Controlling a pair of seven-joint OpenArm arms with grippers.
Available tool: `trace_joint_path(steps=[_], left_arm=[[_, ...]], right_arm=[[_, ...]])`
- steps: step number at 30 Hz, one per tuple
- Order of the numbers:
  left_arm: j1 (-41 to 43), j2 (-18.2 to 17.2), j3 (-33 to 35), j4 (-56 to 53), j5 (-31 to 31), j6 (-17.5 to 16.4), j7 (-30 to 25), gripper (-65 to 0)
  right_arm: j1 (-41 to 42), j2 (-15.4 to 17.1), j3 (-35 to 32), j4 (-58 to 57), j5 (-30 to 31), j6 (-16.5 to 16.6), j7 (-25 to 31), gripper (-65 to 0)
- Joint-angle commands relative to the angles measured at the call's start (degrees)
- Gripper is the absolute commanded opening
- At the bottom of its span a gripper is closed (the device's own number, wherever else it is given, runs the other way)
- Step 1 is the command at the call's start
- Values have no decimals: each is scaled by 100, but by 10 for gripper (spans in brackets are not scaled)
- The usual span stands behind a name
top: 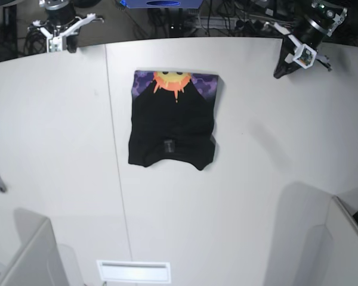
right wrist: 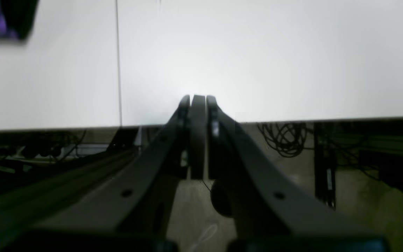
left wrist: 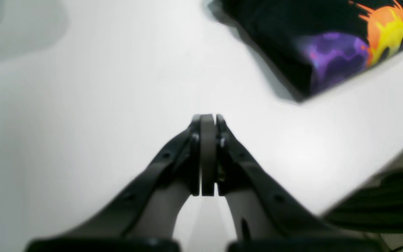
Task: Fold the T-shirt properly
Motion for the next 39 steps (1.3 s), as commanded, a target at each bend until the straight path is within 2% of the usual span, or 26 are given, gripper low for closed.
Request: trace_joint_path(steps=[1,4,7,11,16,19,24,29,37,39], left_arm=[[205,-37,-20,-51,-58,-7,-291,-650],[592,-37,-12,-473,-58,-7,-625,-650],[847,-37,-20,-799,-58,-7,-652,-650],[997,-37,32,-1212,-58,-7,-634,-650],[979,-28,41,-1880,-58,-7,-634,-650],[970,-28,41,-2232,-58,-7,-634,-650],[865,-28,68,-2891,-49,-7,-617,-650],[276,-63,525,-4175,-49,10,-282,-650],[-726,-46,1395,-5977,-58,28,-195,-650],[-964,-46,1518,-6337,-58,28,-195,-650]], right_arm=[[-201,24,26,126,12,-12,157,-650],[-606,24,26,117,12,-12,140,-650],[-913,33,26,91,12,-12,-10,-650],[-975,306,-18,99,12,-12,-915,-650],[-782,341,-27,82,3,-12,-2190,-650],[-729,490,-124,73,3,-3,-2700,-650],[-729,921,-836,-147,3,-3,-3254,-650],[-237,1343,-1768,-1184,3,-12,-3562,-650],[748,1369,-2357,-3039,3,-12,-3518,-650],[941,1369,-2462,-3461,3,-12,-3359,-650]])
